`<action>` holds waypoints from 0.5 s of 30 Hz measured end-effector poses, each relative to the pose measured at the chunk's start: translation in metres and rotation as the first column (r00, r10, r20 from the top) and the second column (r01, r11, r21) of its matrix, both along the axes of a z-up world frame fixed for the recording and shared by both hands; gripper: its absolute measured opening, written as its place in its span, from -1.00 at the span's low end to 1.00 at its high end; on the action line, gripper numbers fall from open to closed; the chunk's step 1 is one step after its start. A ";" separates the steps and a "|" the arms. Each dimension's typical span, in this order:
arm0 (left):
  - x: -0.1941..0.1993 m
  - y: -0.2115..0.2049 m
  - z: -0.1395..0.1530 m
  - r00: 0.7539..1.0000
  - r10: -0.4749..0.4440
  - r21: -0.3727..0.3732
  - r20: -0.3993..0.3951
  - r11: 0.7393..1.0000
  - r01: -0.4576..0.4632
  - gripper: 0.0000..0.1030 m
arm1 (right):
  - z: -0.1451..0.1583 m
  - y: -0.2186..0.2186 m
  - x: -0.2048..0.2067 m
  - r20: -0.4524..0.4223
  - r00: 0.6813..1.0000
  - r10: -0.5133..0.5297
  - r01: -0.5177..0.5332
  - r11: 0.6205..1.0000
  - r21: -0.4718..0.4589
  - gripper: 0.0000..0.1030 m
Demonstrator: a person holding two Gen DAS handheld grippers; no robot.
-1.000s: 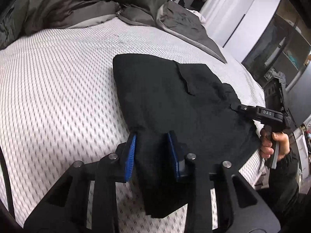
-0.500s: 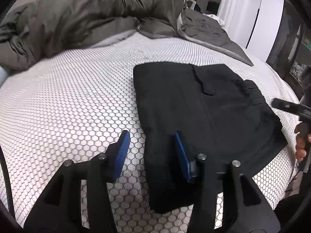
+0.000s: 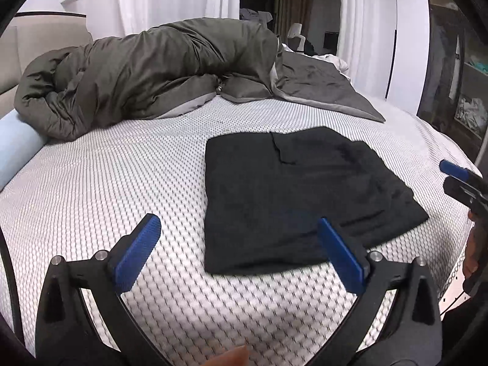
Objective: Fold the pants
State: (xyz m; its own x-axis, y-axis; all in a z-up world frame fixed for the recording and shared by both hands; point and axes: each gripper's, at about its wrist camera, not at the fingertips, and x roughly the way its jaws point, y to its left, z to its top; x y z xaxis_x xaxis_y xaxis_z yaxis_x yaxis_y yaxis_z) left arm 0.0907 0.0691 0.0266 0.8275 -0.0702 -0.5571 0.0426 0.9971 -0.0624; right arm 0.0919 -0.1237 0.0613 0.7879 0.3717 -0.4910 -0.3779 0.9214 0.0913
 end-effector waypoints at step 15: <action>-0.065 -0.022 0.021 0.987 -0.047 -0.006 0.157 0.999 0.048 0.98 | 0.006 0.007 -0.044 0.103 0.995 -0.012 0.009 0.999 0.032 1.00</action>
State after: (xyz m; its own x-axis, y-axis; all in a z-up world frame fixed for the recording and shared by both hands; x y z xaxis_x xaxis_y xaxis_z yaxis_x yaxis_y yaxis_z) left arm 0.0261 0.0472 0.0473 0.8999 -0.1166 -0.4202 0.1000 0.9931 -0.0614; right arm 0.0482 -0.1166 0.0672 0.8376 0.3768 -0.3956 -0.3768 0.9227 0.0812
